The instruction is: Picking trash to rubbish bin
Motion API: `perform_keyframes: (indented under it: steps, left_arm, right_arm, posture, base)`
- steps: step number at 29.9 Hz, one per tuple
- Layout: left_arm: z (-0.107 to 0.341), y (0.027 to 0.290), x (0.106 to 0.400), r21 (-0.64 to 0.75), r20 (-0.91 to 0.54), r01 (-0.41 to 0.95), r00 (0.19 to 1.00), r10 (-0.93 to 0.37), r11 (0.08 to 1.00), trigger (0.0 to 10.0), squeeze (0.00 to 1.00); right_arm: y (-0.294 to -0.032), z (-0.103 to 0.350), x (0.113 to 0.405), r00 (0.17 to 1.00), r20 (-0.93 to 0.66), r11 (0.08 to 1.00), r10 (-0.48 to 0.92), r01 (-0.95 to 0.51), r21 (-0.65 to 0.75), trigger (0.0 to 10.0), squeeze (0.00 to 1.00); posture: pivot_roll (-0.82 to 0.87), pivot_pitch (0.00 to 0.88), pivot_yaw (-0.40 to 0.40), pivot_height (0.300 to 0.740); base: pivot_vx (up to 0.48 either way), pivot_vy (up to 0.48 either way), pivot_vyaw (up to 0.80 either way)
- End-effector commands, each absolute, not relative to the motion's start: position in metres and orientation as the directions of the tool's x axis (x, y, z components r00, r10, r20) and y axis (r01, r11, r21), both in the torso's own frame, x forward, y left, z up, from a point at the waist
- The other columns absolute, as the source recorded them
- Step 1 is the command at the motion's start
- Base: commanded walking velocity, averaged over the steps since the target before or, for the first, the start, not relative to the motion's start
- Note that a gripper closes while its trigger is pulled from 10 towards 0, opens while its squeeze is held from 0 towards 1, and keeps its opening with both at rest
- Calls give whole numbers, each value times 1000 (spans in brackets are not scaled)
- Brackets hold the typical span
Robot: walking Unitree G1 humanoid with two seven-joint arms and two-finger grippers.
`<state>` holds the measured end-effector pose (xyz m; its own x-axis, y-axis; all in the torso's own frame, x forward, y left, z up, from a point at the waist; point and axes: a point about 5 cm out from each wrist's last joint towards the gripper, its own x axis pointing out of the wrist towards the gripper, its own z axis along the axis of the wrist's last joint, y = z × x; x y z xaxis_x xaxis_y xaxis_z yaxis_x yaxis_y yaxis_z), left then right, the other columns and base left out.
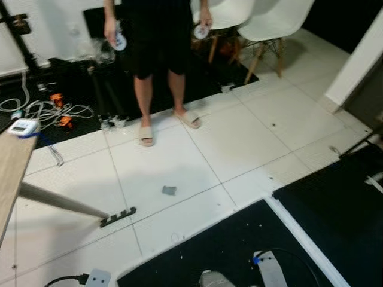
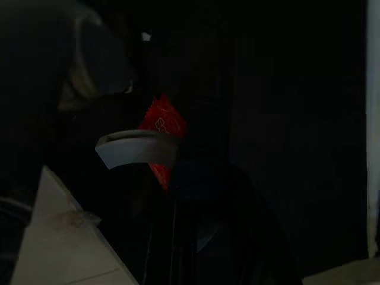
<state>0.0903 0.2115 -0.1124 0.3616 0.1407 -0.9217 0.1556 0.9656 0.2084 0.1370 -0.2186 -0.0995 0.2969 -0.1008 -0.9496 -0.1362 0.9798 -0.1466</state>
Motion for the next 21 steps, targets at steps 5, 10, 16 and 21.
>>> perform_keyframes:
  steps: [5, 10, 16, 21]
  left_arm:
    - [-117, 199, 80, 177, -937, 169, 330, 113, 970, 10000, 0]
    - [-117, 198, 80, 175, -937, 164, 330, 113, 971, 10000, 0]
    - [-118, 196, 77, 168, -942, 171, 318, 107, 971, 10000, 0]
    - [-118, 196, 75, 164, -945, 179, 312, 102, 970, 10000, 0]
  right_arm:
    - [-217, -100, 137, 287, -953, 976, -95, -161, -146, 10000, 0]
    - [-216, -100, 137, 285, -954, 974, -93, -174, -147, 10000, 0]
    - [-215, -100, 137, 285, -954, 973, -92, -180, -147, 10000, 0]
    - [-216, -100, 136, 282, -955, 971, -92, -186, -148, 10000, 0]
  posture:
    - [56, 44, -10, 740]
    - [62, 46, -16, 740]
    - [62, 45, -16, 740]
    - [64, 39, -18, 740]
  base:
    - [0, 0, -775]
    - [0, 0, -775]
    - [0, 0, -775]
    - [0, 0, -775]
